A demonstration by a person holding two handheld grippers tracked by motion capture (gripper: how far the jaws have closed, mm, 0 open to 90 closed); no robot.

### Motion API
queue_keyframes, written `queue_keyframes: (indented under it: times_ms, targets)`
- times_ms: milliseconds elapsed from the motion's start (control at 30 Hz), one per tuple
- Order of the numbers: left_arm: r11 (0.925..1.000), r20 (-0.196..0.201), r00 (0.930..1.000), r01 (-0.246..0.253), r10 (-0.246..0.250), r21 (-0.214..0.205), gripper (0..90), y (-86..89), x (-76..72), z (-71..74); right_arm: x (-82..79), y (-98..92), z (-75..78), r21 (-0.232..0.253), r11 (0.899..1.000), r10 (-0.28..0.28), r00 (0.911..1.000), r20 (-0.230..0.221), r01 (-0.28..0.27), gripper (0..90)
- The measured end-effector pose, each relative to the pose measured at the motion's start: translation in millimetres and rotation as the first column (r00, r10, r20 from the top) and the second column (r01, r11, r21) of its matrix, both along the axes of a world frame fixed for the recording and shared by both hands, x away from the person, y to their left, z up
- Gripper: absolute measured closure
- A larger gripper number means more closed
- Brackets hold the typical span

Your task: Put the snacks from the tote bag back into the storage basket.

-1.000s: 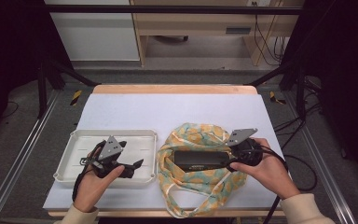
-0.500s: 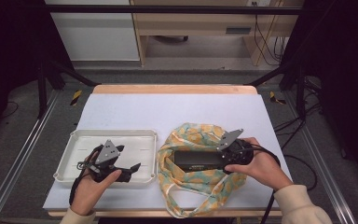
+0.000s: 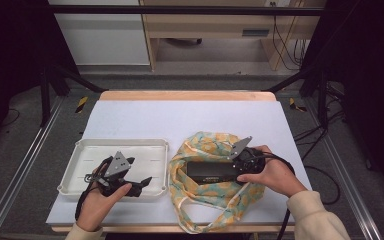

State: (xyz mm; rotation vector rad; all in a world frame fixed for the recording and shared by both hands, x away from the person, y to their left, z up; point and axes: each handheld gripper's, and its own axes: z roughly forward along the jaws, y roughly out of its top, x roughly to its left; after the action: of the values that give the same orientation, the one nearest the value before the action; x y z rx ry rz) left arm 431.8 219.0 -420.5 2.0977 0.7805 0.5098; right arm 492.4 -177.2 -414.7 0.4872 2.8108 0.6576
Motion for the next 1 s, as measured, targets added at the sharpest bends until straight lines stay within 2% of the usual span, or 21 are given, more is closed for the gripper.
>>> queue_keyframes:
  times_ms: [200,267,400,633,800,933,1000]
  targets:
    - [1.0000,-0.008,1.0000,0.003,-0.003,0.008,12.6,-1.1,0.0,-2.6,2.8,1.1,-3.7,-0.008,1.000,0.001,0.9998,-0.020,-0.001,32.7]
    - [0.9999,-0.010,0.9999,0.004,-0.004,0.010,12.7,-1.3,0.1,-3.2,3.1,2.3,-4.7,-0.012,1.000,0.019,0.9996,-0.021,-0.020,33.5]
    - [0.9998,-0.018,0.9998,0.009,-0.009,0.018,12.6,-2.7,0.2,-5.3,4.2,6.5,-8.7,-0.042,0.998,0.039,0.9988,-0.030,-0.041,33.7]
    - [0.9996,-0.023,0.9996,0.016,-0.015,0.025,12.6,-3.9,-0.2,-7.6,7.5,12.1,-14.9,-0.084,0.996,0.038,0.9975,-0.060,-0.043,34.0]
    - [0.9997,-0.023,0.9997,0.011,-0.010,0.023,12.7,-1.9,0.0,-7.1,4.1,9.3,-11.3,-0.072,0.995,0.058,0.9960,-0.068,-0.063,41.0]
    - [0.9997,-0.024,0.9997,0.009,-0.008,0.025,12.7,-1.1,0.0,-7.5,-0.3,4.2,-8.9,-0.051,0.995,0.080,0.9961,-0.038,-0.081,42.2]
    - [0.9996,-0.027,0.9996,0.011,-0.010,0.028,12.7,-1.2,0.0,-8.0,-2.9,1.4,-6.2,-0.035,0.997,0.073,0.9968,-0.031,-0.074,42.7]
